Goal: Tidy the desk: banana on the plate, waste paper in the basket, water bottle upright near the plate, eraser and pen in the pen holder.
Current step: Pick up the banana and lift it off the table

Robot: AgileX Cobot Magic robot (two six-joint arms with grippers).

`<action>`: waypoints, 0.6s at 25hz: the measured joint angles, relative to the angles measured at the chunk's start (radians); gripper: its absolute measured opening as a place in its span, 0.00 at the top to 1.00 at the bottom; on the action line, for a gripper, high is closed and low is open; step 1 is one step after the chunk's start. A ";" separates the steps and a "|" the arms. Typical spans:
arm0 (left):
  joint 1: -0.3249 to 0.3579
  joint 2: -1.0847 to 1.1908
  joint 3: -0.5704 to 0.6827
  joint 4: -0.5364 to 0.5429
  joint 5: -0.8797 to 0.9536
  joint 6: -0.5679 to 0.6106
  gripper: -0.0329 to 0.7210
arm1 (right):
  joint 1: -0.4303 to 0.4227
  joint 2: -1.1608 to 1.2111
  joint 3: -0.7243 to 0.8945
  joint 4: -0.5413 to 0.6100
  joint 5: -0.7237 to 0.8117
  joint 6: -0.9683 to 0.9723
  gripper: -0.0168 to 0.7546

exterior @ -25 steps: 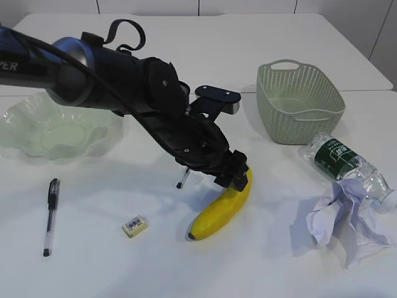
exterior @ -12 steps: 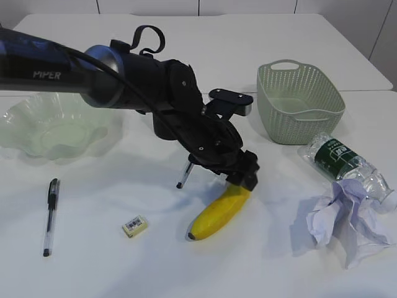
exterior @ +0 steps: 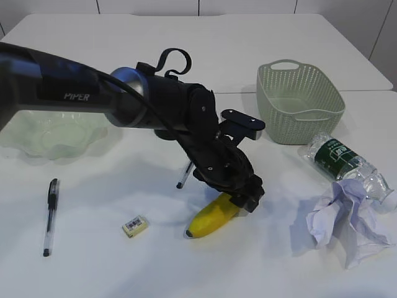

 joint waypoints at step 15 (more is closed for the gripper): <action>0.000 0.024 -0.010 0.023 0.015 -0.016 0.50 | 0.000 0.000 0.000 0.000 0.000 0.000 0.38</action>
